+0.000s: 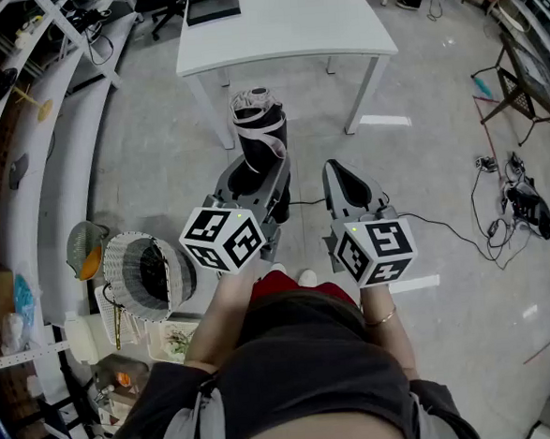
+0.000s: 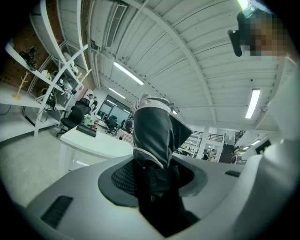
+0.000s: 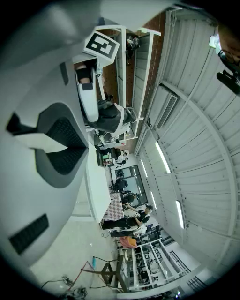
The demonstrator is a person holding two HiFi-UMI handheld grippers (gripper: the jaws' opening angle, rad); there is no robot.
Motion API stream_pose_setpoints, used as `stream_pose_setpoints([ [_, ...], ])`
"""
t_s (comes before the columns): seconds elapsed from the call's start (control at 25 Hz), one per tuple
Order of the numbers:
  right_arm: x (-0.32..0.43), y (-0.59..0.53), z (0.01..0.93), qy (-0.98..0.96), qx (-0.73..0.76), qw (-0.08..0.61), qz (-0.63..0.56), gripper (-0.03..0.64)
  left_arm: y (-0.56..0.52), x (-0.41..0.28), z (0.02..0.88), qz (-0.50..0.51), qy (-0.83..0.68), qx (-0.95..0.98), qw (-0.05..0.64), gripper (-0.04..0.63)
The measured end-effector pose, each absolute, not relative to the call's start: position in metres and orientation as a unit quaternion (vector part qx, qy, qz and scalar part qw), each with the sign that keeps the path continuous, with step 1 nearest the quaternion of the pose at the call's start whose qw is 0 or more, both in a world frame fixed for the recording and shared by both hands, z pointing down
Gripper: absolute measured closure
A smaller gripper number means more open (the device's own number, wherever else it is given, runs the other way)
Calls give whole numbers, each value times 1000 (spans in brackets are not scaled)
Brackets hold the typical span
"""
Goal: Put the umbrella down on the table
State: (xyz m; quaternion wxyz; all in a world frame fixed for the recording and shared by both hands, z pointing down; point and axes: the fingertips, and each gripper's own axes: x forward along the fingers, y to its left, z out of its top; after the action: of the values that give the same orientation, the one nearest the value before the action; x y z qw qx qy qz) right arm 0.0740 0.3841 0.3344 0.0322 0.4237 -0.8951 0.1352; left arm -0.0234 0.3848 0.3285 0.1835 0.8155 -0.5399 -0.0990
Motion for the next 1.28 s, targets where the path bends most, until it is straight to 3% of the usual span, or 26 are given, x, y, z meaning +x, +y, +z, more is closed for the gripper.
stream_pose_setpoints([
  [1.28, -3, 359, 350, -890, 426, 27, 160, 598, 382, -140, 340, -157, -541, 795, 225, 410],
])
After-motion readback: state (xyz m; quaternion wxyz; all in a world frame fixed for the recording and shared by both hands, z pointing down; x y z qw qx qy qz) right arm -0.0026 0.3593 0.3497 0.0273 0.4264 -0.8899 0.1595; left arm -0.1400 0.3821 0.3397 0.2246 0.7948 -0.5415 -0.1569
